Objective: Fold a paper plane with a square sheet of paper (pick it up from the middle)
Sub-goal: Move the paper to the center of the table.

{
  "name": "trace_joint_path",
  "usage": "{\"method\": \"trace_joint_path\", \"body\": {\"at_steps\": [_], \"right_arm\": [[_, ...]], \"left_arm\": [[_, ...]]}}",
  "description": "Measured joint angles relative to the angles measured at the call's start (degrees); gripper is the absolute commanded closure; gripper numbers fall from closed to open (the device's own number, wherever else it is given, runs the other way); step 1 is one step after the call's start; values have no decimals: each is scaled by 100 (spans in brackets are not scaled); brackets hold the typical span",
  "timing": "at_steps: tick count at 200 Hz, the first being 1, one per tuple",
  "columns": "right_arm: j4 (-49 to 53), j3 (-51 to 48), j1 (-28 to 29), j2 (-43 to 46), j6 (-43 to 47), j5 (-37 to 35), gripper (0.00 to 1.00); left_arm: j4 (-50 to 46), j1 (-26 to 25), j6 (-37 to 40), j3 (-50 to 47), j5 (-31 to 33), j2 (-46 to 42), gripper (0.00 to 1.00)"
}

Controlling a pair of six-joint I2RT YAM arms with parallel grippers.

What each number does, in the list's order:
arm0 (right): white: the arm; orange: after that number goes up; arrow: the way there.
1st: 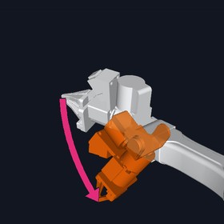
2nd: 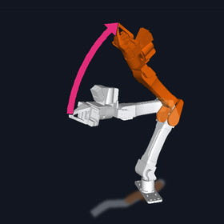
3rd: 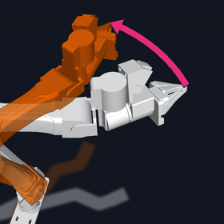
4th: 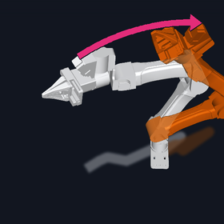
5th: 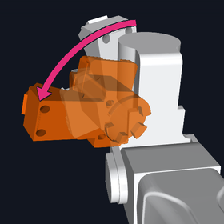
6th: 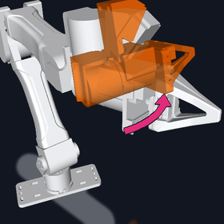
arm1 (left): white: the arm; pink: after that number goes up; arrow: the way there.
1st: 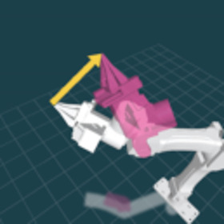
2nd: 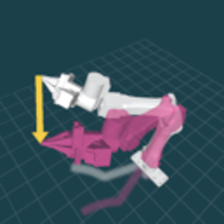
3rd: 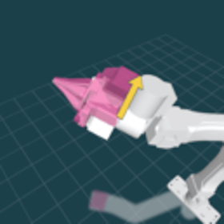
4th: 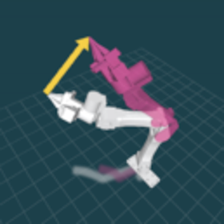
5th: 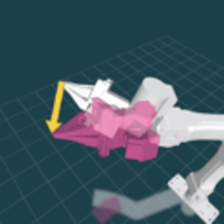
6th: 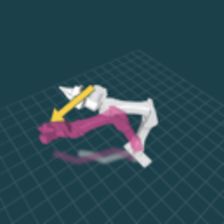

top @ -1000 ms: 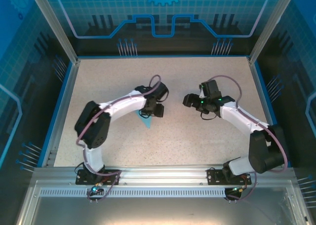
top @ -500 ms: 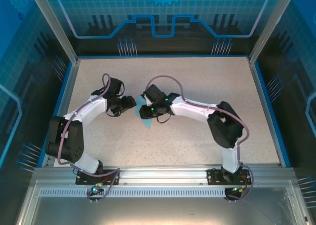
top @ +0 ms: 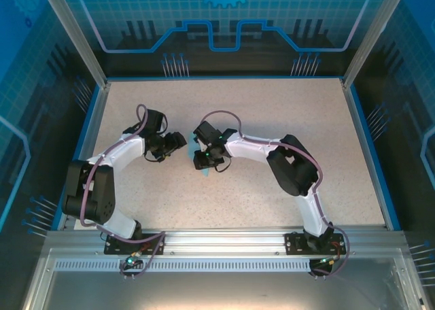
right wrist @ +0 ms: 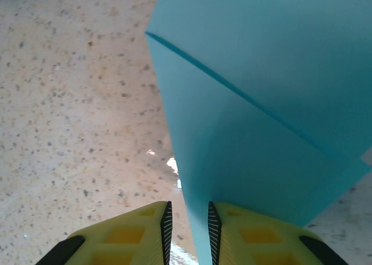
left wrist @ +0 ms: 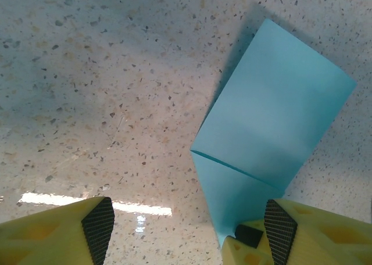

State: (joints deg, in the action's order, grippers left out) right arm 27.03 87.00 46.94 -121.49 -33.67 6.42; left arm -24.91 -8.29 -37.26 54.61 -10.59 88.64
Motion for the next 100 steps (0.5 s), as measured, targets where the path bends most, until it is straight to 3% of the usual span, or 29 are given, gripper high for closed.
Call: {"method": "trace_joint_path", "body": {"at_steps": [40, 100], "right_arm": [[-153, -295, -271, 26, 142, 223, 74], [-957, -1110, -717, 326, 94, 1244, 73]], "left_arm": [[229, 0, 4, -155, -369, 2, 25], [1392, 0, -168, -793, -1609, 205, 24]]}}
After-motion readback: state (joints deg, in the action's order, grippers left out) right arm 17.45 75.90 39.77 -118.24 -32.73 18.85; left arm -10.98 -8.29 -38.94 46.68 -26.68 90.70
